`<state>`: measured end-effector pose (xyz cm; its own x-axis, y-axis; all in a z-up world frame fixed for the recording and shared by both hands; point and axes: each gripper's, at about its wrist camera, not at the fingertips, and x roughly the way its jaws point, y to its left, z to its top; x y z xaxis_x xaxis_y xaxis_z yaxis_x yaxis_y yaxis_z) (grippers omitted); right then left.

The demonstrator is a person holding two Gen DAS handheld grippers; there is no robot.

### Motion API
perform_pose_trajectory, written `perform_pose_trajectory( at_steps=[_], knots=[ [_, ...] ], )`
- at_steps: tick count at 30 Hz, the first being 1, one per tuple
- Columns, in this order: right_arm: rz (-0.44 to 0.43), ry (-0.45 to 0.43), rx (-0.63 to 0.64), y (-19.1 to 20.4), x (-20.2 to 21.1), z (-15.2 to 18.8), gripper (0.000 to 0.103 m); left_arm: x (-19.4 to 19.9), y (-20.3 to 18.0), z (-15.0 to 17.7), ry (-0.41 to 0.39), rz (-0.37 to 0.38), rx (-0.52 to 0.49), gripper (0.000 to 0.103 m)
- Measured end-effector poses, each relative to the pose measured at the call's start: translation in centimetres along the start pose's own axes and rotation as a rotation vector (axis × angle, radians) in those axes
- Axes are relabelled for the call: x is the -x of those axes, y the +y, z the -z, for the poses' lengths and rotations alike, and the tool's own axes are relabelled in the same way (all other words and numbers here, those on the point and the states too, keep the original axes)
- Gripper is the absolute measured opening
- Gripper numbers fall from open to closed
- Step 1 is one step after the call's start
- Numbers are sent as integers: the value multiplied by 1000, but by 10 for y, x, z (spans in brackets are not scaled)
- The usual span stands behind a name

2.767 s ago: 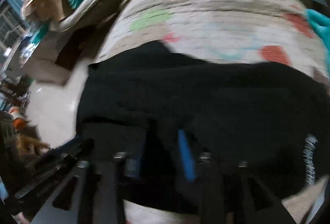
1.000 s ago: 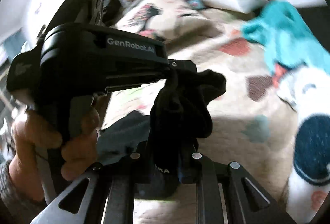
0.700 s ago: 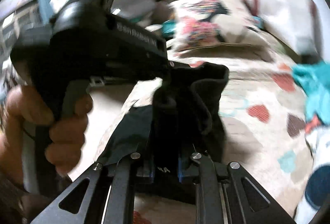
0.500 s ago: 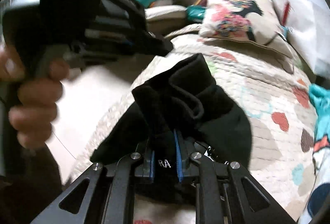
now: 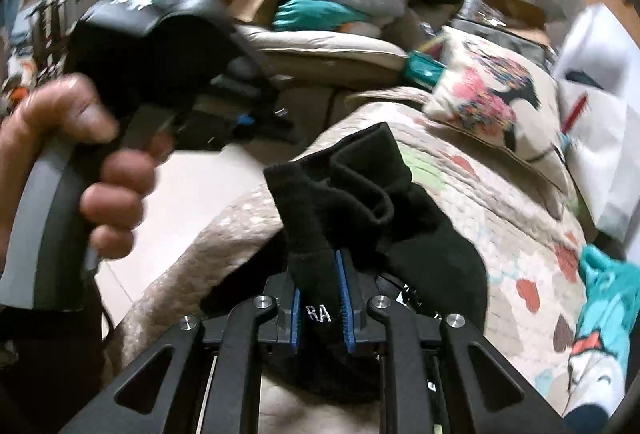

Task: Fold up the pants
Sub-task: 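Fold the pants bundle over with the right gripper and press it flat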

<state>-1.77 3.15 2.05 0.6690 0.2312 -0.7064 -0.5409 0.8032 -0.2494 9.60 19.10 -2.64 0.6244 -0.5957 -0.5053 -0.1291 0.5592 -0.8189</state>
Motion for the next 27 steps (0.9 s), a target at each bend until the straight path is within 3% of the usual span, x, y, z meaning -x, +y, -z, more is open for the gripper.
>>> perform_pose_trajectory(
  at_steps=[1,3,5,9,13,15,18,19,21,24,26,27],
  knots=[
    [-12,26,25,6,-7,2,23,1,3,0,-2,7,13,8],
    [-58,50,47,12,-16,6,45,2,7,-1,-7,27,38,10],
    [-92,41,31,11,-10,9,58,8,5,-1,-27,52,32,10],
    [-142,-12,-8,-13,28,14,61,12,-15,4,-23,124,-55,15],
    [-167,-37,-157,-59,58,23,61,-6,-41,19,73,202,-137,30],
    [-195,-28,-298,-89,54,26,61,-24,-49,29,130,120,-193,35],
    [-257,41,-472,-120,23,35,61,-52,-42,42,178,-141,-249,35],
    [-271,64,-498,-124,12,41,59,-56,-36,43,182,-182,-236,35],
    [-265,102,-520,-125,-2,53,58,-56,-29,39,171,-153,-198,35],
    [-240,76,-496,-120,1,61,58,-50,-21,32,135,-141,-158,35],
    [-202,81,-443,-112,5,59,59,-42,-9,23,96,-139,-83,36],
    [-188,84,-422,-110,7,58,60,-36,3,17,64,-173,-24,36]
  ],
)
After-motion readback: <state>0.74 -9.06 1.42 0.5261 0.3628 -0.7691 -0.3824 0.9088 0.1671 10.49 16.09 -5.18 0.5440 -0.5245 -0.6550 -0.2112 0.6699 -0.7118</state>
